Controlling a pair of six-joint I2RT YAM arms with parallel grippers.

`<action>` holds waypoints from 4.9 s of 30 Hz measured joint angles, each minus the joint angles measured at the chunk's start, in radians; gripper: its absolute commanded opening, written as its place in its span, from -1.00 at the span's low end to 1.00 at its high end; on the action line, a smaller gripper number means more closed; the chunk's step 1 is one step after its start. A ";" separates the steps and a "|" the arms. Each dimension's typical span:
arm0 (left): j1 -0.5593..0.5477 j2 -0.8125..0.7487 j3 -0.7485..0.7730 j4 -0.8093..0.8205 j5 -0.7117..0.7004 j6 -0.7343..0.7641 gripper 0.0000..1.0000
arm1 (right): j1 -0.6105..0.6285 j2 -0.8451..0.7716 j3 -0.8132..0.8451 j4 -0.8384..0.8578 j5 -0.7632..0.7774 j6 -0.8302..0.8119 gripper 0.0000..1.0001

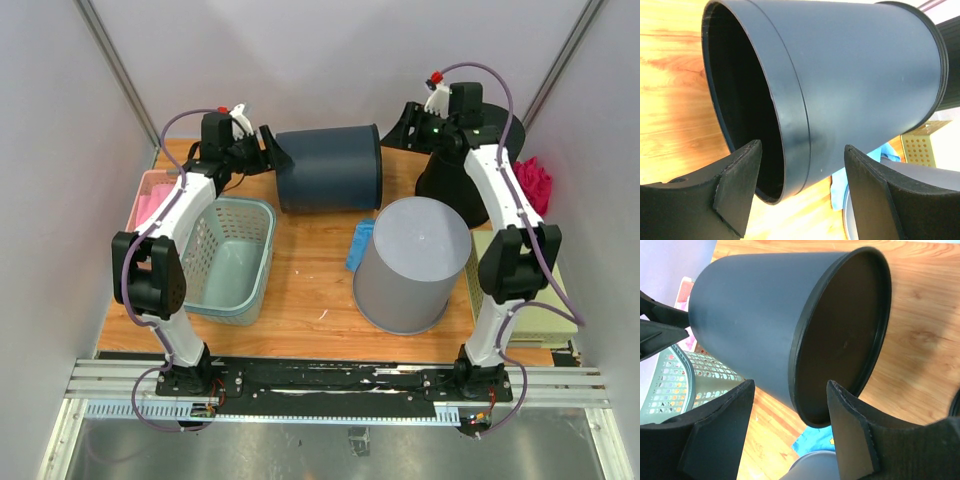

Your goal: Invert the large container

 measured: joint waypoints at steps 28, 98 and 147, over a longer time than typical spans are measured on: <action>0.013 0.100 0.012 -0.025 0.077 0.046 0.45 | 0.043 0.234 0.153 0.038 -0.231 0.074 -0.99; -0.444 -0.530 -0.405 -0.433 -0.507 -0.091 -0.99 | 0.451 -0.565 -0.246 -0.188 0.719 -0.369 0.37; -0.356 -0.595 -0.310 -0.455 -0.572 0.086 0.67 | 0.319 -0.779 -0.403 -0.175 0.763 -0.306 0.37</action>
